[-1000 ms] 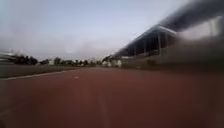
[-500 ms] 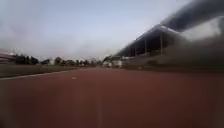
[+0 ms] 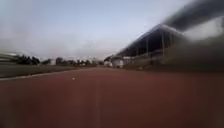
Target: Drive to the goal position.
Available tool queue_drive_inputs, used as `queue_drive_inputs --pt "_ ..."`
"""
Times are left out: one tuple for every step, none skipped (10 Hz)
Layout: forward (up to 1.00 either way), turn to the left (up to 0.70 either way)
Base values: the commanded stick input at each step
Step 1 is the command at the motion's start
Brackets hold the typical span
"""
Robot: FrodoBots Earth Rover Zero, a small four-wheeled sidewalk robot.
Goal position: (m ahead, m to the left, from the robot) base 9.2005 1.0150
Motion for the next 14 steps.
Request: queue_drive_inputs --pt "0.70 0.03" --pt "0.70 0.03" --pt "0.70 0.02" --pt "0.70 0.02" --pt "0.70 0.02" --pt "0.70 0.02" --pt "0.70 0.02" --pt "0.70 0.02" --pt "0.70 0.02" --pt "0.70 0.02" --pt "0.70 0.02" --pt "0.70 0.02" --pt "0.70 0.02" --pt "0.70 0.02"
